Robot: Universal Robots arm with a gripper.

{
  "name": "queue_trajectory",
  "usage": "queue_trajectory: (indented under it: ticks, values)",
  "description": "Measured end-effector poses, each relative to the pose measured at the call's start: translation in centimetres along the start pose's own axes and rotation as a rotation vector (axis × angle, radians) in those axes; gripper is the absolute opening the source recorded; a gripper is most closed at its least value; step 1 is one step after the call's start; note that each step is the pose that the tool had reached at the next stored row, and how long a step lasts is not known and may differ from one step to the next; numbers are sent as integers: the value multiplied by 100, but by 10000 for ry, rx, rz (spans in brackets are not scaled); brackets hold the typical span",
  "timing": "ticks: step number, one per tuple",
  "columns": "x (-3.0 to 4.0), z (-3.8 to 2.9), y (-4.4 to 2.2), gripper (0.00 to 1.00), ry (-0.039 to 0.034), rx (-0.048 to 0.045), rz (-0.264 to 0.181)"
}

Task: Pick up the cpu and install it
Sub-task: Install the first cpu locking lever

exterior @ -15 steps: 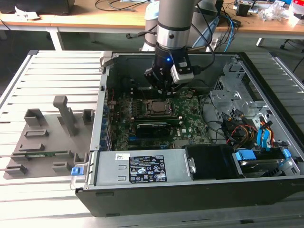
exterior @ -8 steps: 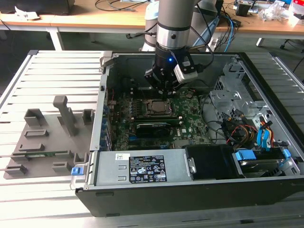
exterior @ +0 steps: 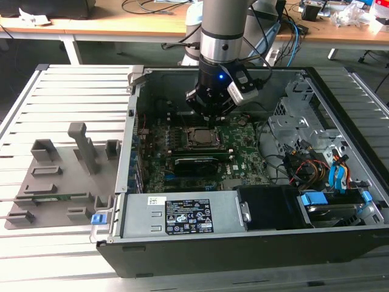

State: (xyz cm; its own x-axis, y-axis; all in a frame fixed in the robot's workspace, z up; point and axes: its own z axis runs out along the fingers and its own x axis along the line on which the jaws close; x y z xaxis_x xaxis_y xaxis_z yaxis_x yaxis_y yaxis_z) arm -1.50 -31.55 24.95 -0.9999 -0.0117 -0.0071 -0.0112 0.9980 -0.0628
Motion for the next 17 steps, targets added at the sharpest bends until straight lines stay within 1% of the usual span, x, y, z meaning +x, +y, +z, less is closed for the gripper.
queue_trajectory:
  ticks: [2,4,7,10,15,17]
  values:
    - [0,0,0,11,-18,-1,-277]
    - [0,0,0,11,-28,-2,-442]
    - [0,0,0,11,-64,-7,-1020]
    - [0,0,0,11,-94,-10,-1482]
    - [0,0,0,11,-94,-10,-1491]
    - [1,-1,-1,11,-83,-1,-1329]
